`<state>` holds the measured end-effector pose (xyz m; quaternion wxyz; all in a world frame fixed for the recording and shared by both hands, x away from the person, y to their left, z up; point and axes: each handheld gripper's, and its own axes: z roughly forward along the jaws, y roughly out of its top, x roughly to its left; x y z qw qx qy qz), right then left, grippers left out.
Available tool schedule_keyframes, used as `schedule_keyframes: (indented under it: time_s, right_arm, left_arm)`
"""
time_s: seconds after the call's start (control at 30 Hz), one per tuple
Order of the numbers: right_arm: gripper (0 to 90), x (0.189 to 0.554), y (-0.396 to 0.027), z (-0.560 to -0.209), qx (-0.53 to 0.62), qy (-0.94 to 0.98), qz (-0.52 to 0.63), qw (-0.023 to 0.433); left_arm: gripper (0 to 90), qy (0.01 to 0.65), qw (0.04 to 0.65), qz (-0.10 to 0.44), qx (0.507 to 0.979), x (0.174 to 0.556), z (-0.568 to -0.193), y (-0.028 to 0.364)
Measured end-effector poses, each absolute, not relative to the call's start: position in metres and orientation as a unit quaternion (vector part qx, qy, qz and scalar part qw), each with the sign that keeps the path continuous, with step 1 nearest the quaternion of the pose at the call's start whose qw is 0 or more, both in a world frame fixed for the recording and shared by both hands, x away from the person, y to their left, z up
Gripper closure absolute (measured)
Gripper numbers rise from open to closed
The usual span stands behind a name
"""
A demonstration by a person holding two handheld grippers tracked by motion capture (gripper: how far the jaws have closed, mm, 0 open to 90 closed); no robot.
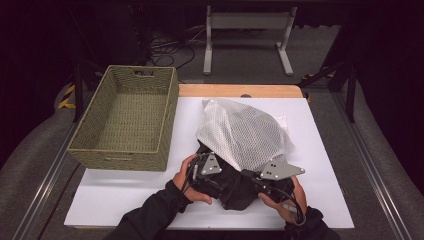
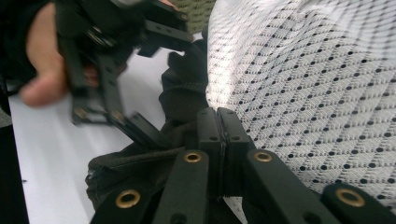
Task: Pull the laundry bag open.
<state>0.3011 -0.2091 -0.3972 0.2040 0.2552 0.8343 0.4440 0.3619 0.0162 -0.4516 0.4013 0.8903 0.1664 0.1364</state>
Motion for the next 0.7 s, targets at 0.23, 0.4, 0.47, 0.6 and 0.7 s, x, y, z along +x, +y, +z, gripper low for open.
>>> schedule_keyframes:
  time_s: [0.23,0.4,0.47,0.6,0.7]
  right_arm:
    - [89.6,0.305,-0.205,-0.403,0.256,0.840,0.438,0.190]
    - [89.6,0.307,-0.201,-0.404,0.252,0.843,0.437,0.186]
    - [89.6,0.308,-0.201,-0.405,0.252,0.844,0.435,0.188]
    - [89.7,0.309,-0.204,-0.405,0.255,0.842,0.437,0.188]
    - [89.7,0.308,-0.206,-0.401,0.256,0.835,0.448,0.192]
  left_arm:
    - [18.9,0.192,0.382,0.194,0.883,0.362,-0.455,-0.010]
    - [48.5,0.227,0.404,0.189,0.866,0.376,-0.451,-0.012]
    - [67.6,0.233,0.426,0.170,0.858,0.382,-0.448,-0.008]
    - [81.2,0.236,0.450,0.156,0.847,0.386,-0.445,-0.002]
    - [82.3,0.225,0.466,0.169,0.839,0.380,-0.435,0.004]
